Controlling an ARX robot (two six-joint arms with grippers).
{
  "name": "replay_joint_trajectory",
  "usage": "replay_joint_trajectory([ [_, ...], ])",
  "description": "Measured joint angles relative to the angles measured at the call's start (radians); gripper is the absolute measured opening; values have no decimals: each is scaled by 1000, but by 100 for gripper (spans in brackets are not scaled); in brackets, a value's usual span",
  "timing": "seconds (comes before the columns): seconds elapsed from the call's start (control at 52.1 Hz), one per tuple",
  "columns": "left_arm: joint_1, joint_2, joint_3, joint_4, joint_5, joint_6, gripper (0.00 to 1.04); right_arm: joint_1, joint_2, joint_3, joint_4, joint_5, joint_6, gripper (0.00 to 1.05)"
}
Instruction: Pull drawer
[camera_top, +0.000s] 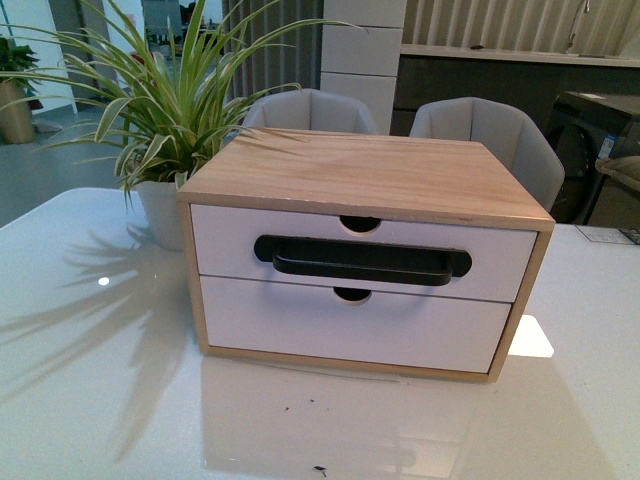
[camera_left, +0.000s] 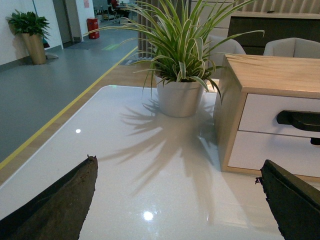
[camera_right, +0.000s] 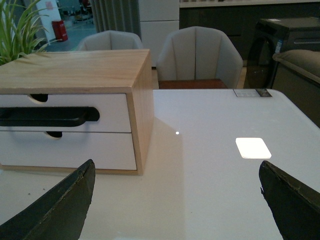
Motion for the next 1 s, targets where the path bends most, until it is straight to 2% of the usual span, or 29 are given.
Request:
replay_joint_trajectory([
  [0.671, 0, 0, 0, 0, 0, 0, 97, 0, 0, 0, 0, 0, 0, 96],
  [0.729, -14, 34, 2, -9, -24, -52, 97, 22, 83, 39, -97, 26, 92, 96],
  [0.805, -42, 169, 12, 104, -8, -58, 97, 23, 277, 100, -35, -27, 169, 96],
  [0.863, -86, 328, 47, 228, 48, -14, 97, 5, 418, 176, 19, -97, 172, 96],
  [0.901, -117, 470, 88, 331, 122, 40, 97, 1, 518, 235, 43, -137, 153, 96],
  [0.997, -157, 738, 187, 458, 192, 153, 97, 15, 689, 360, 29, -207, 66, 96],
])
